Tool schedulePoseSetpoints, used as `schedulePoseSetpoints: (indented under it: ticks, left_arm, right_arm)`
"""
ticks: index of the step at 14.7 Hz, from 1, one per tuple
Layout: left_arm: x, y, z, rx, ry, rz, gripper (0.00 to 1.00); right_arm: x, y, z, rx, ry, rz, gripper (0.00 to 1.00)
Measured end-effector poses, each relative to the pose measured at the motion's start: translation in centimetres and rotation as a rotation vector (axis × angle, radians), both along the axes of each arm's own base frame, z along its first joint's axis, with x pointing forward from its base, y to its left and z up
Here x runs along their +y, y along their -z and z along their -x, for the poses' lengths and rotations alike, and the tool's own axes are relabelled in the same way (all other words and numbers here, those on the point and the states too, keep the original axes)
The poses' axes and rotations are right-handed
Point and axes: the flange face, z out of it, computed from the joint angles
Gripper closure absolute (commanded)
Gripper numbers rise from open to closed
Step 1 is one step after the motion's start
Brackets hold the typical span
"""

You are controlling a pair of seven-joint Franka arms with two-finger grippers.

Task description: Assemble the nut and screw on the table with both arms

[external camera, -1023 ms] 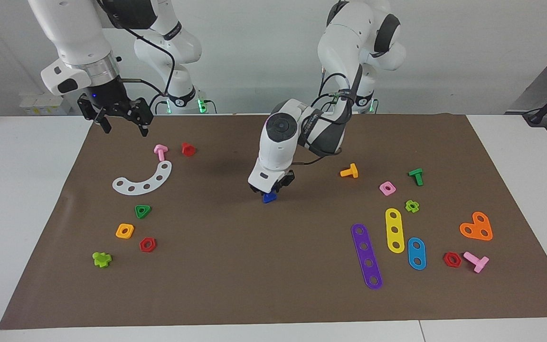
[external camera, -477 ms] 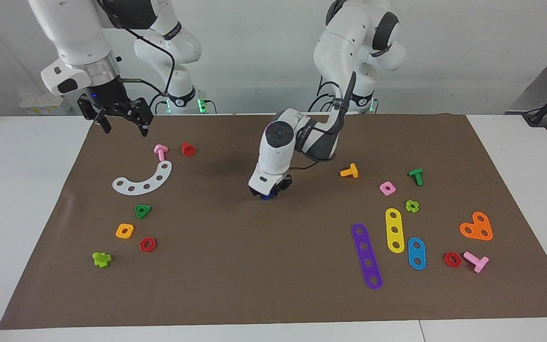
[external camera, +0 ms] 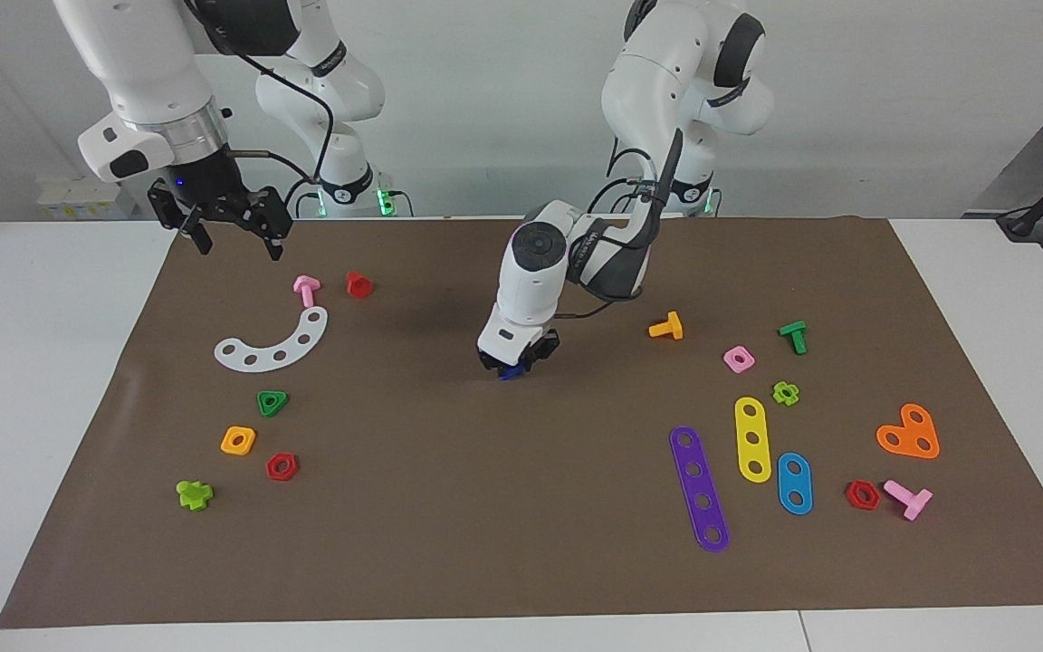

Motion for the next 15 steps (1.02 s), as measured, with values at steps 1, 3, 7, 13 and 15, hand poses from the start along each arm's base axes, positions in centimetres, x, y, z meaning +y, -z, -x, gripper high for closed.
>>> schedulePoseSetpoints:
  ticks: [1,3,7,13,15]
  left_arm:
    - [0.0,0.0,0.0,0.000,0.000,0.000,0.94]
    - [0.0,0.0,0.0,0.000,0.000,0.000,0.34]
    - [0.1,0.2,0.1,-0.001,0.002,-0.004,0.00]
    - [0.7,-1.1,-0.9,-0.009,0.008,-0.033,0.00]
    - [3.3,-4.1,-3.9,-0.009,-0.009,-0.045,0.00]
  right_arm:
    - [0.0,0.0,0.0,0.000,0.000,0.000,0.00]
    - [0.0,0.0,0.0,0.000,0.000,0.000,0.00]
    - [0.0,0.0,0.0,0.000,0.000,0.000,0.00]
    - [0.0,0.0,0.0,0.000,0.000,0.000,0.00]
    - [0.0,0.0,0.0,0.000,0.000,0.000,0.00]
